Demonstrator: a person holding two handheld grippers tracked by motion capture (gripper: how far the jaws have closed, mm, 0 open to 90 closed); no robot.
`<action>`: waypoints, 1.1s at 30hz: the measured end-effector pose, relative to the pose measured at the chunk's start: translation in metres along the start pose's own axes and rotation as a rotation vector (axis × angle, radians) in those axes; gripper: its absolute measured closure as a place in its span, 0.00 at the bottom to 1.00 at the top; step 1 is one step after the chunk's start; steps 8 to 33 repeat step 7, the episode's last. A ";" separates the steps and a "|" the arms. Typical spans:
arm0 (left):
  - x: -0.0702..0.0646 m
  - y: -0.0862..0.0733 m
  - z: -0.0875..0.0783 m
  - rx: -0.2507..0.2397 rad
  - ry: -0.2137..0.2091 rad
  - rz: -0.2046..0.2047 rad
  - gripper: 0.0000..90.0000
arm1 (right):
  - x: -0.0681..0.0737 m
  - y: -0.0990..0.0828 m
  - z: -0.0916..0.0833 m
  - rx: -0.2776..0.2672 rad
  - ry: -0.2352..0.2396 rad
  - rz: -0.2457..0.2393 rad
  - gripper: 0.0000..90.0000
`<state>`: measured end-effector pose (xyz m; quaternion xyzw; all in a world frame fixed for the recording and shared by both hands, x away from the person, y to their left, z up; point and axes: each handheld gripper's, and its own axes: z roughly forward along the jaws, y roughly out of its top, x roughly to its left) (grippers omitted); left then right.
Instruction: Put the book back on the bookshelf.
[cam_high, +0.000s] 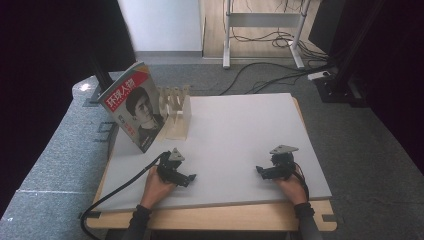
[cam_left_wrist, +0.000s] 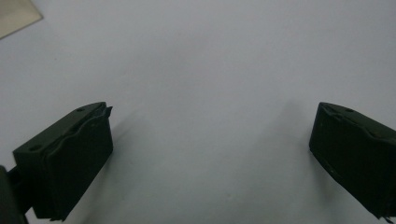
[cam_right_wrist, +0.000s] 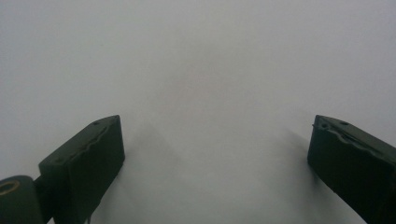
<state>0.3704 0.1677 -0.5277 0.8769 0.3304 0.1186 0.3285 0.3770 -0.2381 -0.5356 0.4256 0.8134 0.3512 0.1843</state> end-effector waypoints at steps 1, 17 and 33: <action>0.000 0.000 0.000 -0.001 0.000 -0.001 0.00 | 0.000 0.000 0.000 0.000 0.000 0.001 0.04; -0.001 -0.001 0.000 -0.002 0.003 0.002 0.00 | 0.000 -0.001 0.000 0.001 0.002 0.004 0.04; -0.001 -0.001 0.000 -0.002 0.003 0.002 0.00 | 0.000 -0.001 0.000 0.001 0.002 0.004 0.04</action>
